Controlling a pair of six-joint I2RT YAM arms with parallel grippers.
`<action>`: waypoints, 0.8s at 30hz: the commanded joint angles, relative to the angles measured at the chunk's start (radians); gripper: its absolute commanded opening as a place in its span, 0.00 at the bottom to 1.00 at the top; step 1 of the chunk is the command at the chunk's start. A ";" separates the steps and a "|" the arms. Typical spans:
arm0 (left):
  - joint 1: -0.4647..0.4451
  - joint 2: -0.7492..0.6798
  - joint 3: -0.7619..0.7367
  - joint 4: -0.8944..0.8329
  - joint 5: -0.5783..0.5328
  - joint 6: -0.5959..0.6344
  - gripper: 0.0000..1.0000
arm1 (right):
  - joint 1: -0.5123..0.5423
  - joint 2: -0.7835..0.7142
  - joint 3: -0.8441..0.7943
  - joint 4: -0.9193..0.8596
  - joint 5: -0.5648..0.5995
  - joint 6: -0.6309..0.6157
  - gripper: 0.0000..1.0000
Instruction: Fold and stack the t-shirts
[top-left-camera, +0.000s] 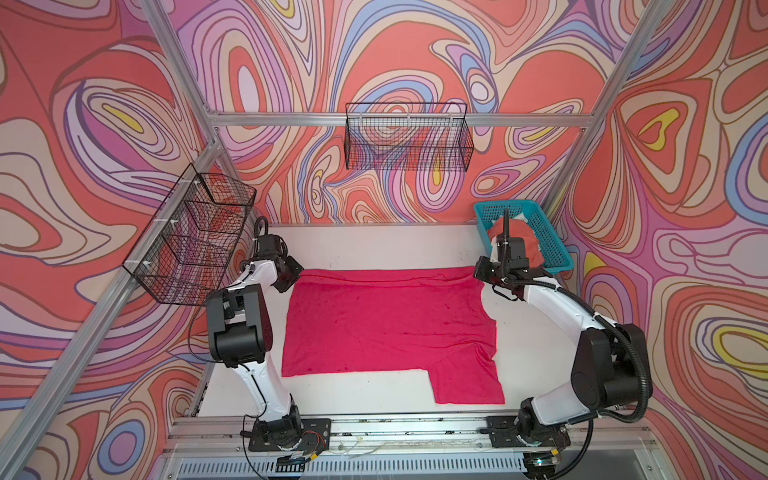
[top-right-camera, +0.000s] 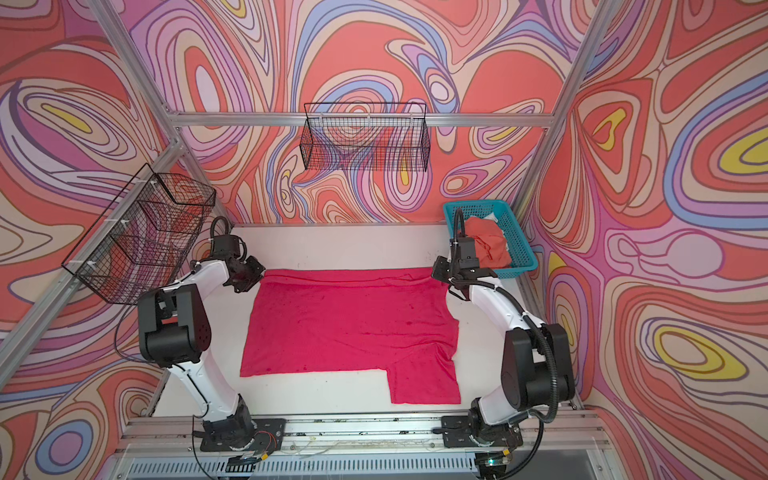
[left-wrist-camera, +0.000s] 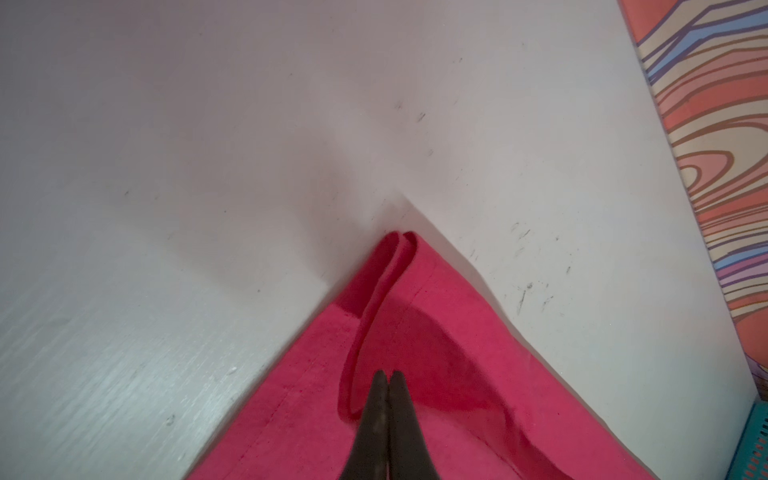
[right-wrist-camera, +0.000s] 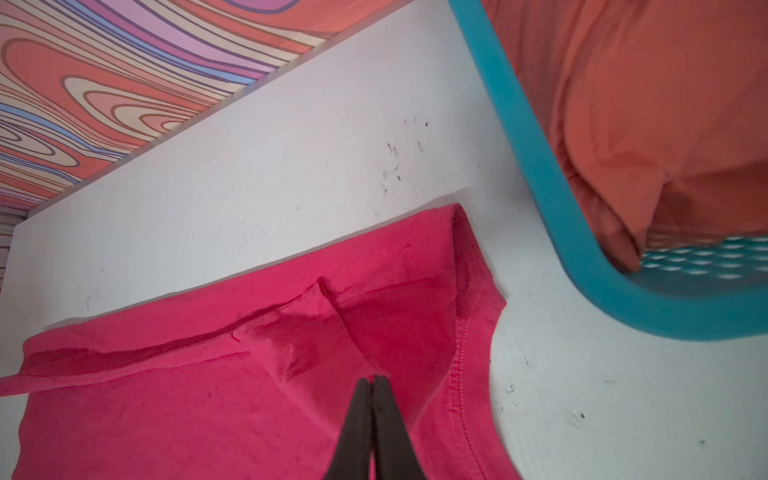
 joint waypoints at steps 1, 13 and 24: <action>0.006 -0.034 0.008 0.004 -0.009 0.003 0.00 | 0.008 -0.069 0.001 -0.022 -0.008 0.016 0.00; 0.007 -0.060 -0.053 -0.011 -0.008 0.012 0.00 | 0.007 -0.143 -0.070 -0.064 -0.001 0.027 0.00; 0.007 -0.051 -0.034 -0.035 -0.005 0.013 0.00 | 0.008 -0.138 -0.099 -0.058 0.003 0.025 0.00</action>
